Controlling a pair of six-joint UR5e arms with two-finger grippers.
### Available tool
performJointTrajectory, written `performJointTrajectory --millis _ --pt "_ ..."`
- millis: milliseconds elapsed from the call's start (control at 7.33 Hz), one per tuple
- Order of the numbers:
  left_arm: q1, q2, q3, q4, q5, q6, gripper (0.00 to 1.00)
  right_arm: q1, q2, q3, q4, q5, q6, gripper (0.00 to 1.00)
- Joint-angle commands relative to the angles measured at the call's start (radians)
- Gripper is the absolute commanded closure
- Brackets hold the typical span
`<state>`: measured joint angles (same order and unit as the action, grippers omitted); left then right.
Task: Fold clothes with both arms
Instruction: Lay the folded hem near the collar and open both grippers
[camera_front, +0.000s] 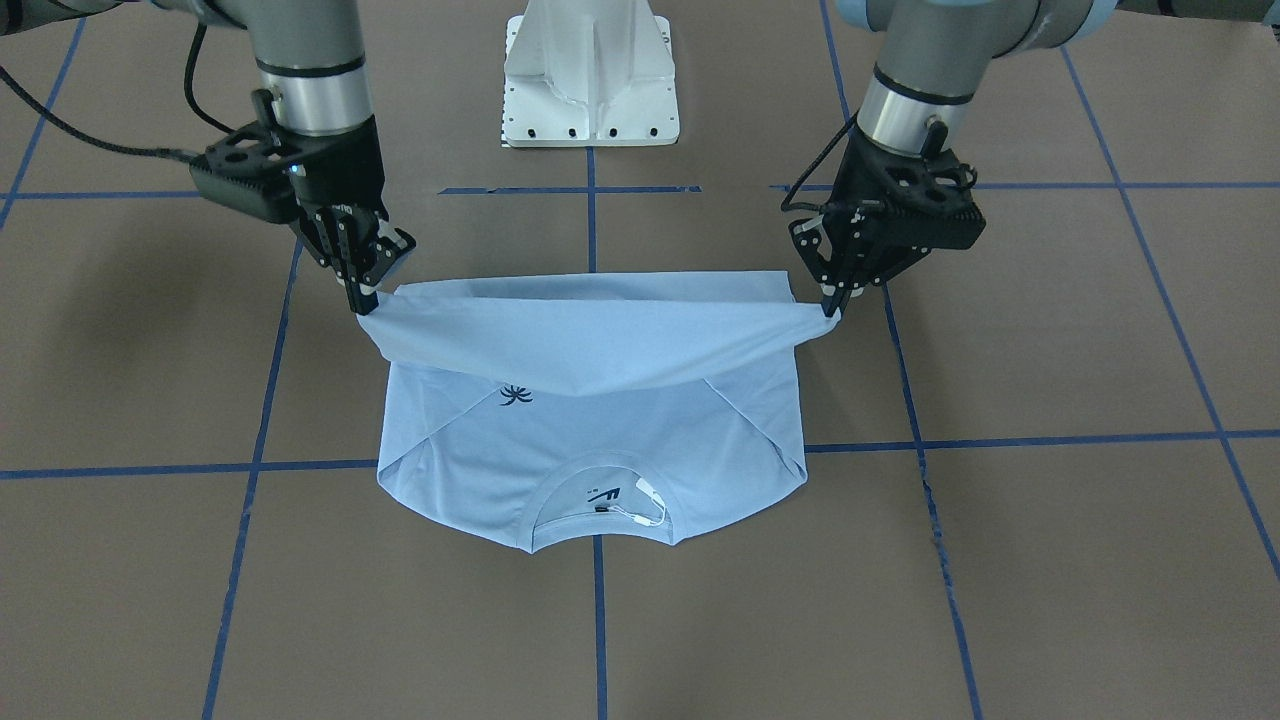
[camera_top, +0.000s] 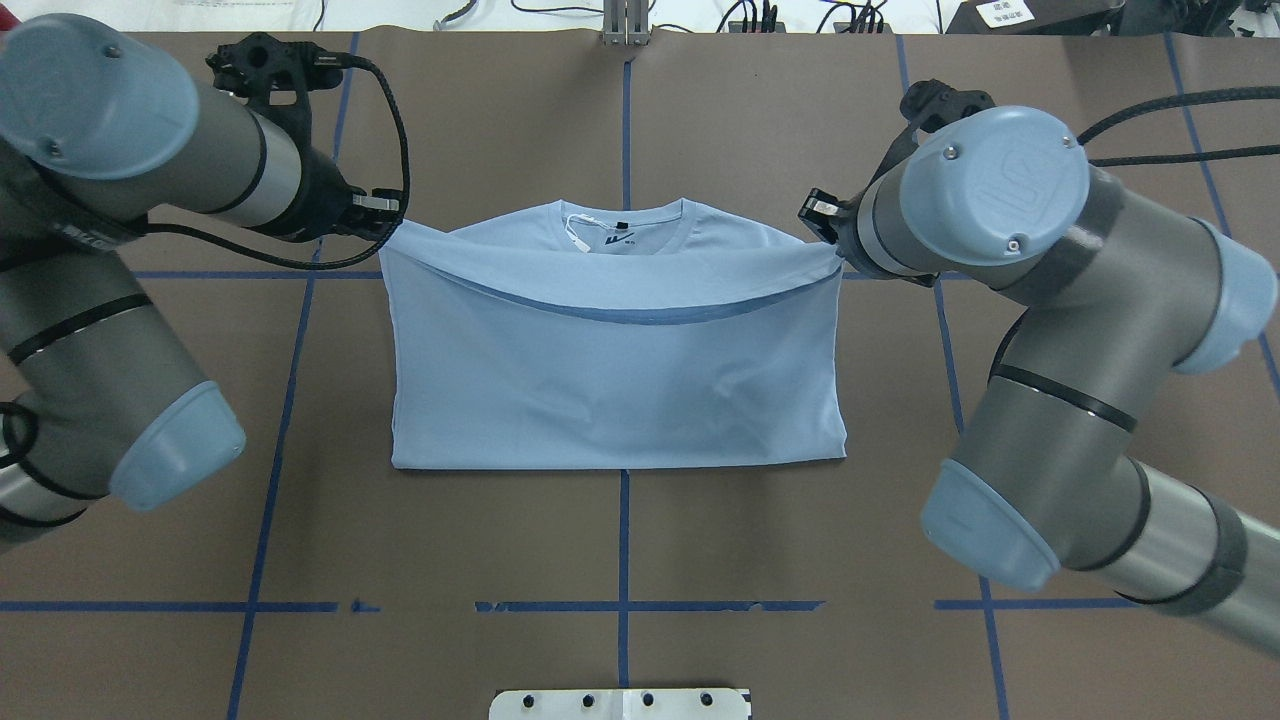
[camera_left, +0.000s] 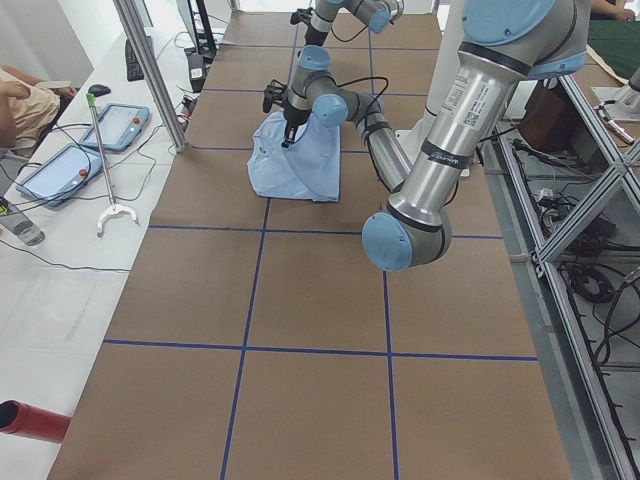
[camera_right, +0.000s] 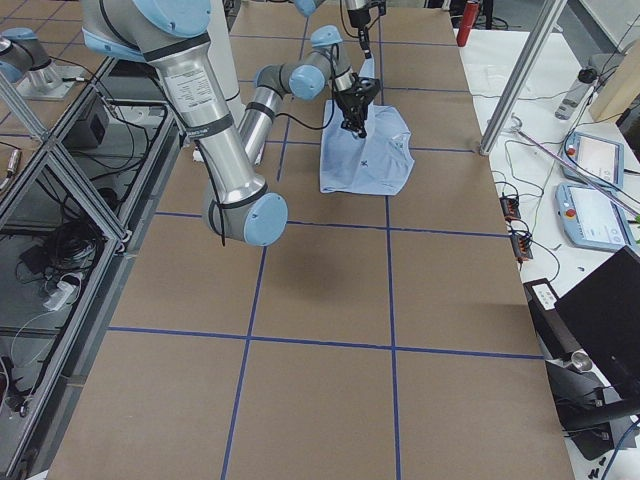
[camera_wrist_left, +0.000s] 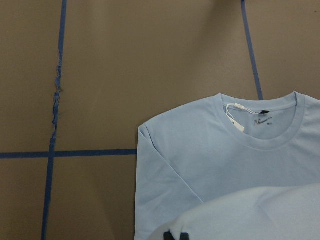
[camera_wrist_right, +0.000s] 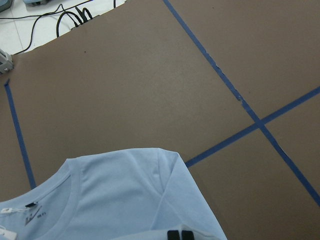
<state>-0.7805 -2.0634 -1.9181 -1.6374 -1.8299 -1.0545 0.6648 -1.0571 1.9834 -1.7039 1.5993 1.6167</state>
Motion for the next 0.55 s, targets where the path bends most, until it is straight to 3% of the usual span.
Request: performJointTrajectory --millis 0,409 --pt "0.0 -0.075 0.242 -0.149 0.053 0.001 1.0 0.019 0.066 -0.249 0.142 -0.005 -0.035 1.0" --pt "0.007 -0.136 0.518 -0.365 0.087 -0.001 1.0 0.016 0.098 -0.487 0.336 -0.01 -0.035 1.0"
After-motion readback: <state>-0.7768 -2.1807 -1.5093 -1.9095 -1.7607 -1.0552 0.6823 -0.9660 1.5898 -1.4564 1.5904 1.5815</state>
